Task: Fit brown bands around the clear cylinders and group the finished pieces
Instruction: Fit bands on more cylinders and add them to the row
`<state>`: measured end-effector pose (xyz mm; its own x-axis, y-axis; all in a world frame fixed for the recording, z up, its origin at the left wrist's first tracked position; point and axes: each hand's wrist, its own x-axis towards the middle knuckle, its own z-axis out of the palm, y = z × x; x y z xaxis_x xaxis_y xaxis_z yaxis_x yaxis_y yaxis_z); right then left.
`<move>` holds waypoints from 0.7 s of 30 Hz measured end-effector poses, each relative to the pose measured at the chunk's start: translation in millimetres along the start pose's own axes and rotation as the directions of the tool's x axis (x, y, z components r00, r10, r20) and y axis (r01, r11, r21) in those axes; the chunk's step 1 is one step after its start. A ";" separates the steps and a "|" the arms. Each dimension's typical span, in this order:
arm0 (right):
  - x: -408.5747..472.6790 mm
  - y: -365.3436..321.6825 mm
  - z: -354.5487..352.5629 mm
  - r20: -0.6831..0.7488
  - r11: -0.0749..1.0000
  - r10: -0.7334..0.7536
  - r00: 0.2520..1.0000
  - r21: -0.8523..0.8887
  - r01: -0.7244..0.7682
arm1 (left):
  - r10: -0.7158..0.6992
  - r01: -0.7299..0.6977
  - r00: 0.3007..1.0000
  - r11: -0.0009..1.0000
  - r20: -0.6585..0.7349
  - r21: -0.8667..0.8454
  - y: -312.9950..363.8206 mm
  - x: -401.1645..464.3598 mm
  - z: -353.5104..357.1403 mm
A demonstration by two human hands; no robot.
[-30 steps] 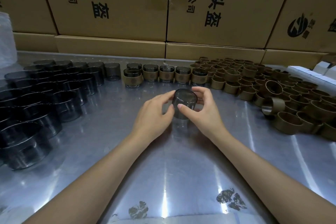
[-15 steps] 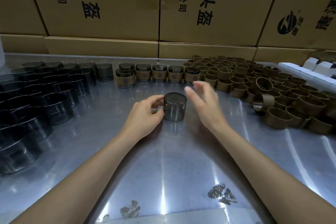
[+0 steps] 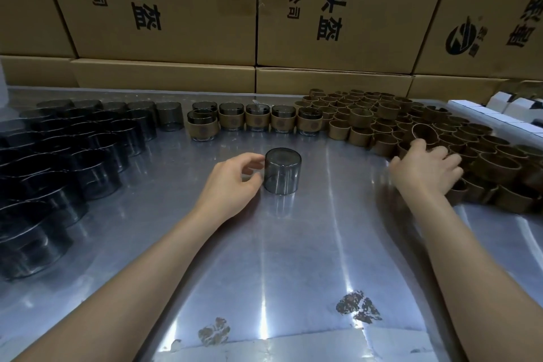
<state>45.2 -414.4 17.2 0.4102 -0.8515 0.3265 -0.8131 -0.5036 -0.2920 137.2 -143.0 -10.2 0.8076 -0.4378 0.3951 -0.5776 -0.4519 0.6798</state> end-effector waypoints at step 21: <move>-105.6 -70.6 -19.0 -0.176 0.360 -0.490 0.854 0.851 0.382 | 0.498 -0.476 0.855 0.864 -0.143 0.164 27.0 -10.6 -1.6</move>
<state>51.4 -286.2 20.4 0.6755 -0.4547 0.5804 0.2154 -0.6311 -0.7452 113.2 -149.4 4.9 0.4198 -0.4885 0.7650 -0.9030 -0.3097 0.2978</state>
